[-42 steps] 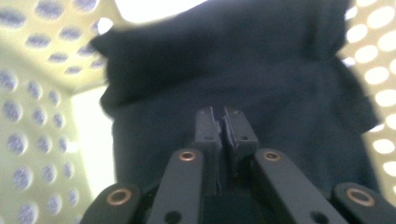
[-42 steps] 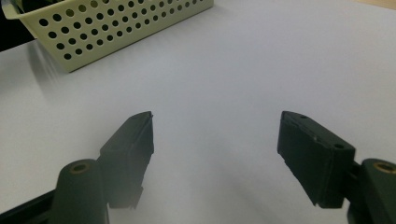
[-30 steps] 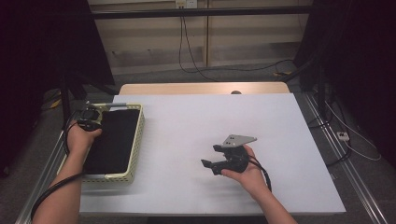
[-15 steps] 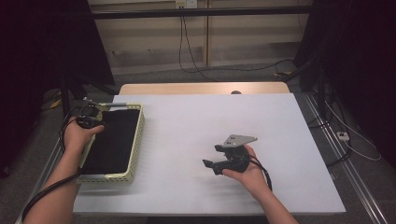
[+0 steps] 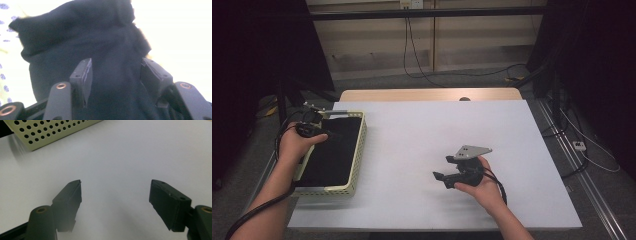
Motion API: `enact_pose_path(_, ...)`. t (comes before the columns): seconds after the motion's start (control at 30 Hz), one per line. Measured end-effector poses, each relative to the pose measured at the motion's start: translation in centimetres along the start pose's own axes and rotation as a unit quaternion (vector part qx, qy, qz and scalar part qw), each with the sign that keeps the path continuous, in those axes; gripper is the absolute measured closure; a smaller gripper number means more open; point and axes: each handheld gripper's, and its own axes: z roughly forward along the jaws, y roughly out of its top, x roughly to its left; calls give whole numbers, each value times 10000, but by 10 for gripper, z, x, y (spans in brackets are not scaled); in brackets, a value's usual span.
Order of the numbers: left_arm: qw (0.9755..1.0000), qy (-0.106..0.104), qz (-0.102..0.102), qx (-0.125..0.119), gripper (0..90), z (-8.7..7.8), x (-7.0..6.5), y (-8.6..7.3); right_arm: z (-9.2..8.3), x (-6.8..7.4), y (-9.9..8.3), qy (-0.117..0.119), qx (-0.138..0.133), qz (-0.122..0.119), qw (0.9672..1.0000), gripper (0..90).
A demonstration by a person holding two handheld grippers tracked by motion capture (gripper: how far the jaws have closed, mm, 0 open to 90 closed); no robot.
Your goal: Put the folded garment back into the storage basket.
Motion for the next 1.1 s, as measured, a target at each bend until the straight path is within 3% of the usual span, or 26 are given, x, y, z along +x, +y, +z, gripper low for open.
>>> enact_pose_path(0.73, 9975, -373, 554, -224, 335, -11, -52, 21, -46, -20, -28, -311, 39, 135, 9994, 265)
enact_pose_path(1.1, 9932, -653, 925, -279, 304, -16, -80, 24, -58, -26, -37, -399, 76, 165, 9990, 264)
